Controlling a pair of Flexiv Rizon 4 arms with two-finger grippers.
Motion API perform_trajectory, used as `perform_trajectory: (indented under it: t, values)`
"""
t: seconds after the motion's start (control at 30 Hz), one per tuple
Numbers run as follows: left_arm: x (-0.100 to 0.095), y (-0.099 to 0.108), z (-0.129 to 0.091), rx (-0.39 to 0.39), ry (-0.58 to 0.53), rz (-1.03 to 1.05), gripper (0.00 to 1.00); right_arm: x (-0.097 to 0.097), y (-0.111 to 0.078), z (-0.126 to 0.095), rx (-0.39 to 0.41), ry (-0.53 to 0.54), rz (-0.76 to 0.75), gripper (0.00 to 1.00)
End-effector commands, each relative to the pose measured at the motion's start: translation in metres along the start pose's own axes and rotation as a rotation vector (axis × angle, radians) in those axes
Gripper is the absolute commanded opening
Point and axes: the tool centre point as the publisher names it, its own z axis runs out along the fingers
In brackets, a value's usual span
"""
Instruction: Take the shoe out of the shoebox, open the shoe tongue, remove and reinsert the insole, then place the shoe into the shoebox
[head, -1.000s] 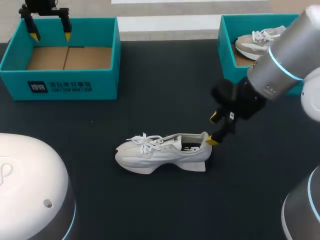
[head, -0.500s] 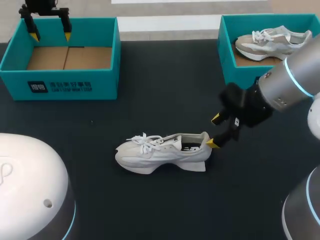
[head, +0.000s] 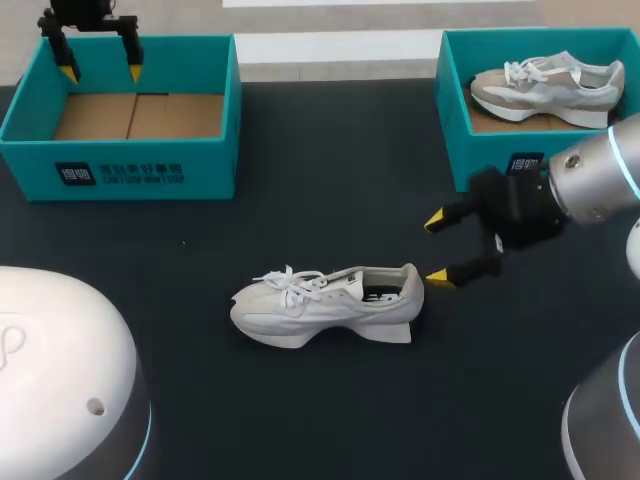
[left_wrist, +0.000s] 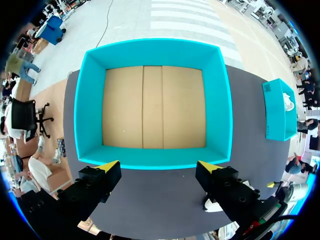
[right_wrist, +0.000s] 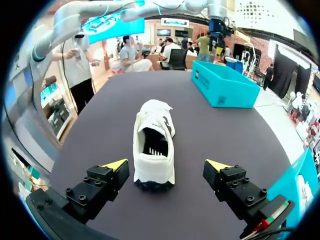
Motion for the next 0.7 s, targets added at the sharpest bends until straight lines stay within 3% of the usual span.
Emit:
perform_trajectory:
  t: [0.03, 0.37, 0.7]
  values:
    - [0.0, 0.0, 0.0, 0.0, 0.0, 0.0, 1.0, -0.001, -0.009, 0.008, -0.114, -0.029, -0.02, 1.0]
    - [0.0, 0.0, 0.0, 0.0, 0.0, 0.0, 1.0, -0.004, -0.024, 0.01, -0.146, -0.063, -0.067, 1.0]
    - [0.0, 0.0, 0.0, 0.0, 0.0, 0.0, 1.0, 0.002, -0.044, 0.014, -0.108, -0.069, -0.024, 1.0]
